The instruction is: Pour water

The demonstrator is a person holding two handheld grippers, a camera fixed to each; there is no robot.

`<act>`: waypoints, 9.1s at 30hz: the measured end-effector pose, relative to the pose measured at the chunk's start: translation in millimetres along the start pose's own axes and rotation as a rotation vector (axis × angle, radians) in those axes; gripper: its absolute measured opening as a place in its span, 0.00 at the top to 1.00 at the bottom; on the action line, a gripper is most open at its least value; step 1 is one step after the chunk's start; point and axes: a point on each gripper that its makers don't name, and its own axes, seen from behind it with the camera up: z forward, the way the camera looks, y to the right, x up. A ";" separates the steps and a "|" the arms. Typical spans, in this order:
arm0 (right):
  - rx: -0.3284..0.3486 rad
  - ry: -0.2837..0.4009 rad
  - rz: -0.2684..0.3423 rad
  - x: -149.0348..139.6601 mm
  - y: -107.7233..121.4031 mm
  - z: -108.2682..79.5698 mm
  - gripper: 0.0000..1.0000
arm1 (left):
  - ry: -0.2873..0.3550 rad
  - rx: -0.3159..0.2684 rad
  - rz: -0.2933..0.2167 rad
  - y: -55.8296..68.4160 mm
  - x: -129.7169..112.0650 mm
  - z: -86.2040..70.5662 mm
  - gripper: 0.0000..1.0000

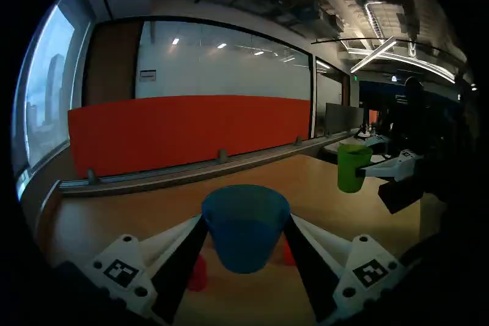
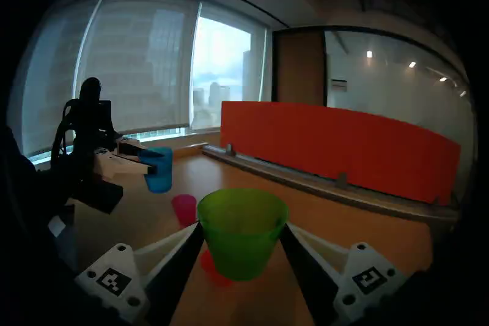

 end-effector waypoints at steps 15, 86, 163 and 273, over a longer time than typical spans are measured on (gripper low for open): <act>-0.001 0.053 0.005 13.1 2.3 4.6 0.11 | 0.025 -0.014 0.021 3.3 11.1 0.4 0.15; 0.351 0.069 -0.053 23.3 -125.1 104.9 0.11 | 0.186 0.143 0.788 4.9 130.0 -7.0 0.15; 0.340 0.080 -0.068 24.7 -119.8 109.7 0.12 | 0.191 0.241 1.321 33.7 144.7 -1.7 0.15; 0.269 0.112 -0.071 31.5 -94.2 86.1 0.12 | 0.273 0.071 0.152 -4.1 136.4 -10.5 0.15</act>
